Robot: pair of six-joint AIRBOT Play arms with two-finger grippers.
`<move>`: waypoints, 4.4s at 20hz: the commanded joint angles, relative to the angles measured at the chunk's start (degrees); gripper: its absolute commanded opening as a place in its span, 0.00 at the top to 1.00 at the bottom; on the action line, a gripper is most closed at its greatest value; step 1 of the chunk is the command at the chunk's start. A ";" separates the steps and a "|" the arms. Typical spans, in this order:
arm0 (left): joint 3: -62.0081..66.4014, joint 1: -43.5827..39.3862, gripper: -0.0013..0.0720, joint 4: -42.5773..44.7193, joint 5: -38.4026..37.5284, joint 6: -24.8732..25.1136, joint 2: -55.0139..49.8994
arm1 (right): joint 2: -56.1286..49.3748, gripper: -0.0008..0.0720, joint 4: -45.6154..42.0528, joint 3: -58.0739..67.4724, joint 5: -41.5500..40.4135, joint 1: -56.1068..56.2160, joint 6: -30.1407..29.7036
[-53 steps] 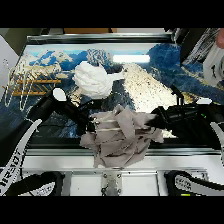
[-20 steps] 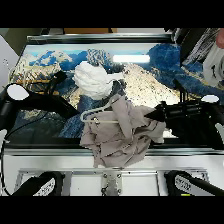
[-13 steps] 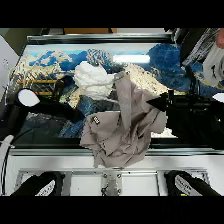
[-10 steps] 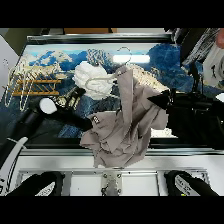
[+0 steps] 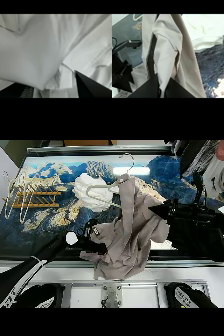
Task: Fold the clothes and pants, and hang the long-sleeved shirts on hangers.
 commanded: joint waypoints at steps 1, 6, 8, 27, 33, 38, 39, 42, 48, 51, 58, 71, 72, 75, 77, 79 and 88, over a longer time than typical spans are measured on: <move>-1.99 0.07 0.29 -1.11 8.28 -3.10 -0.15 | 0.07 0.98 0.04 0.07 -0.04 -0.02 0.37; -1.84 -0.04 0.42 -2.19 9.88 -3.80 -1.99 | 0.09 0.98 0.04 0.07 0.00 0.00 0.98; -0.50 0.37 0.96 -1.92 8.72 -3.74 -4.02 | 0.79 0.98 0.02 0.07 0.02 -0.02 2.47; 28.11 32.52 0.05 -1.73 -18.05 3.91 -11.52 | 12.26 0.98 -10.54 0.04 2.49 -0.02 16.57; 5.73 31.26 0.05 -4.26 -9.44 4.50 -0.11 | 12.22 0.98 -10.54 0.04 1.75 0.00 16.55; -0.50 23.37 0.05 -20.85 -2.54 18.93 -5.97 | 12.22 0.98 -10.56 0.04 1.73 0.00 16.57; 0.50 21.97 0.05 -23.28 -2.51 20.92 -8.24 | 12.22 0.98 -10.56 0.04 1.77 0.00 16.59; 5.84 19.15 0.05 -24.33 -2.49 21.55 -14.69 | 12.22 0.98 -10.58 0.04 1.77 0.00 16.76; 11.56 16.37 0.05 -24.65 -2.62 21.31 -19.45 | 12.20 0.98 -10.58 0.04 1.90 0.00 16.74; 11.52 16.02 0.75 -25.99 -3.56 21.33 -19.43 | 12.22 0.98 -10.56 0.04 1.88 -0.02 16.74; 11.52 28.92 0.97 -23.78 -9.03 18.73 -10.34 | 14.25 0.98 -10.62 0.07 3.50 -0.02 16.74; 11.58 40.54 0.97 -18.03 -21.16 16.83 1.97 | 14.34 0.98 -20.65 0.04 8.13 0.07 21.24; 12.26 40.52 0.97 -17.77 -21.46 16.81 2.91 | 14.36 0.98 -20.65 0.04 10.38 0.50 21.24; 18.49 40.50 0.97 -14.75 -25.03 15.76 2.12 | 14.36 0.98 -20.65 0.04 15.54 3.28 21.27; 23.37 40.52 0.97 -13.03 -26.88 14.78 0.76 | 14.34 0.98 -20.63 0.04 17.81 5.95 21.57; 28.02 40.52 0.97 -10.93 -28.74 13.33 -0.57 | 14.34 0.98 -20.59 0.04 19.02 7.78 22.75; 47.74 40.46 0.96 -10.58 -38.51 11.15 -3.91 | 14.32 0.98 -6.91 0.07 19.56 10.51 22.71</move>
